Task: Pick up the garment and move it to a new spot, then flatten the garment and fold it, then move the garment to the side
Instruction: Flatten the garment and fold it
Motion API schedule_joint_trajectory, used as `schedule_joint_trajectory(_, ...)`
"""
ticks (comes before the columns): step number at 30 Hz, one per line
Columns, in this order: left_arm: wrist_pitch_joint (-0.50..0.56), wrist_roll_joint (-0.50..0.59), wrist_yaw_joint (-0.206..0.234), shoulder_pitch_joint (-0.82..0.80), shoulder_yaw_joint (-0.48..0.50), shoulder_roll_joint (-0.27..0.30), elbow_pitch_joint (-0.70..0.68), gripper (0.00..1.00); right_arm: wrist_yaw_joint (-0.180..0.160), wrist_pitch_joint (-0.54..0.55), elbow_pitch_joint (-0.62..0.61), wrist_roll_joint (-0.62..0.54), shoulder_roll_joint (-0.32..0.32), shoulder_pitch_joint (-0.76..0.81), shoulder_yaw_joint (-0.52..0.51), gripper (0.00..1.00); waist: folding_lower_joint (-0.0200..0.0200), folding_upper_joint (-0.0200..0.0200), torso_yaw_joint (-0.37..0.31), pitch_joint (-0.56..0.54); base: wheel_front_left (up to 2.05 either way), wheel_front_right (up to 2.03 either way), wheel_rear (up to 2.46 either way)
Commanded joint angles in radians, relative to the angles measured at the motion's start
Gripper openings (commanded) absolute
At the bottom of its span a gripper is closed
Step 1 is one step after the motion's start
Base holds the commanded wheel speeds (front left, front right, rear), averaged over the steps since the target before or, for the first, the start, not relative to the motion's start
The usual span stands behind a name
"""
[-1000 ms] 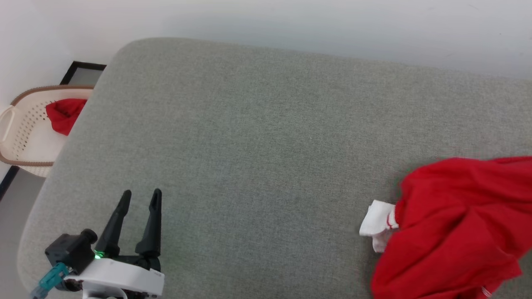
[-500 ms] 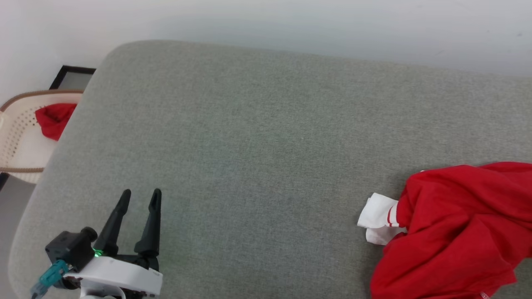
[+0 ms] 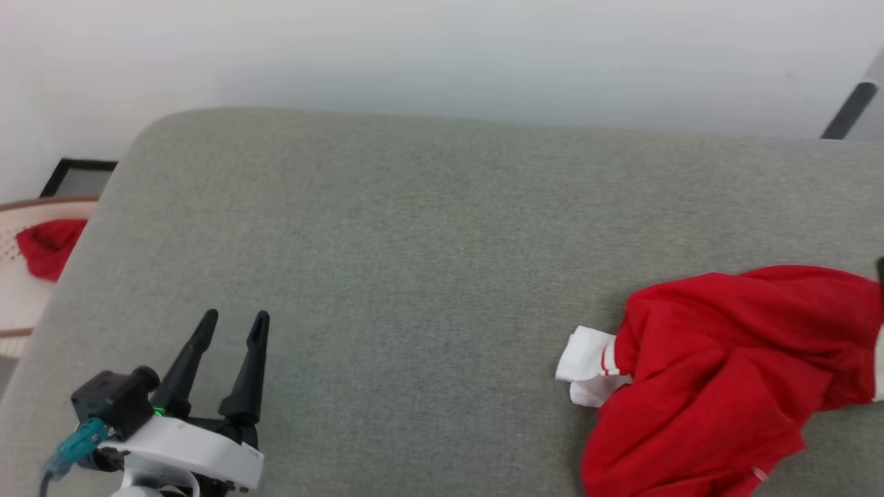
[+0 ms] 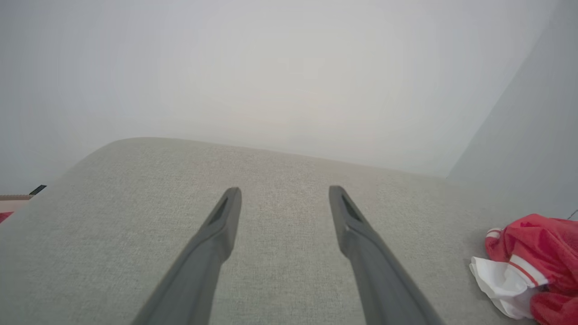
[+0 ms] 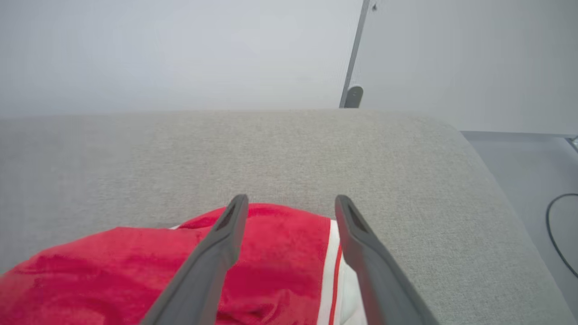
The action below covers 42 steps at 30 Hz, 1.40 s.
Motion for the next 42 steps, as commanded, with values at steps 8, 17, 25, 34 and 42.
schedule_joint_trajectory(8, 0.074, -0.04, 0.001, -0.011, -0.018, 0.021, -0.035, 1.0, 0.0, -0.199, -0.161, 0.031, 0.082, 0.123, 0.114, 1.0, 0.0, 0.0, -0.073, -0.05, 0.0, 0.0, 0.0)
schedule_joint_trajectory(17, 0.14, -0.076, 0.002, -0.043, -0.033, 0.039, -0.07, 1.0, 0.0, -0.47, -0.208, -0.014, 0.133, 0.225, 0.235, 1.0, 0.0, 0.0, -0.137, -0.059, 0.0, 0.0, 0.0)
schedule_joint_trajectory(25, 0.291, -0.167, 0.001, -0.103, -0.072, 0.038, -0.086, 1.0, 0.0, -0.595, -0.186, -0.026, 0.196, 0.268, 0.259, 1.0, 0.0, 0.0, -0.201, -0.042, 0.0, 0.0, 0.0)
schedule_joint_trajectory(34, 0.669, -0.291, 0.018, -0.297, -0.181, 0.042, -0.1, 1.0, 0.0, -0.631, -0.183, -0.037, 0.217, 0.232, 0.24, 1.0, 0.0, 0.0, -0.273, 0.013, 0.0, 0.0, 0.0)
schedule_joint_trajectory(42, 0.889, -0.352, 0.044, -0.402, -0.272, 0.014, -0.038, 1.0, 0.0, -0.67, -0.167, -0.025, 0.239, 0.206, 0.255, 1.0, 0.0, 0.0, -0.345, 0.081, 0.0, 0.0, 0.0)
